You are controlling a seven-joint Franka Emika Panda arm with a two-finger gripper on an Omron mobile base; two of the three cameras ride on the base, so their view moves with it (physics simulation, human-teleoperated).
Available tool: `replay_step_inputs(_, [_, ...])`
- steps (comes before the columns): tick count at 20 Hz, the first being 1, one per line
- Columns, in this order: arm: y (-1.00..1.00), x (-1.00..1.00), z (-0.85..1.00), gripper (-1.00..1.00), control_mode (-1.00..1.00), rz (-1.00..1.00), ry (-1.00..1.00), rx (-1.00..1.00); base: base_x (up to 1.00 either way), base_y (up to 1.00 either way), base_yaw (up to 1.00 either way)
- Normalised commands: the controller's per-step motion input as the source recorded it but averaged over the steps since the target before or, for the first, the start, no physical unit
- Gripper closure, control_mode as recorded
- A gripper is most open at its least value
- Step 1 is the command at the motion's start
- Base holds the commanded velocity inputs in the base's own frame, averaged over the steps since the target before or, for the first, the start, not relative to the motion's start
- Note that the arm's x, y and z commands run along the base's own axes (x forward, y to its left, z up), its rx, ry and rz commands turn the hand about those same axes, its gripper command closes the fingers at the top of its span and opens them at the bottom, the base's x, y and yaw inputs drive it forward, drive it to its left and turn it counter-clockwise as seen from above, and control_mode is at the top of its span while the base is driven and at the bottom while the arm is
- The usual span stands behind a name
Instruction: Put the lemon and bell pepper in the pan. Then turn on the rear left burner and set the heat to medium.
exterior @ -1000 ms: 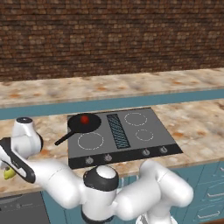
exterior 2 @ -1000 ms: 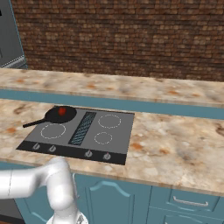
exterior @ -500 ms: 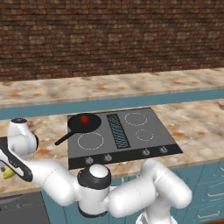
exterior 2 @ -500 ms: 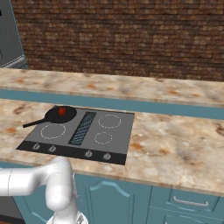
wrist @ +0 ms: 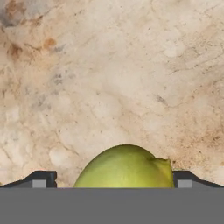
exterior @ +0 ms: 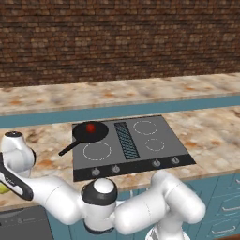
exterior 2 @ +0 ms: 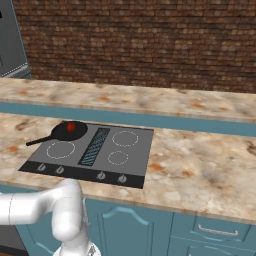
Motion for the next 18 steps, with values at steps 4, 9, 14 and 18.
replay_step_inputs(4, [0.33,-0.18,-0.09,1.00,-1.00,-0.17,0.04,0.00,0.00,0.00,0.00])
replay_step_inputs(9, [0.13,-0.06,-0.04,1.00,-1.00,-0.14,0.04,-0.03,0.00,0.00,0.00])
replay_step_inputs(14, [-0.45,-0.02,0.61,1.00,-1.00,-0.08,0.16,-0.16,0.00,0.00,0.00])
replay_step_inputs(18, [-0.59,0.00,0.67,1.00,-1.00,0.00,0.03,-0.04,0.00,0.00,0.00])
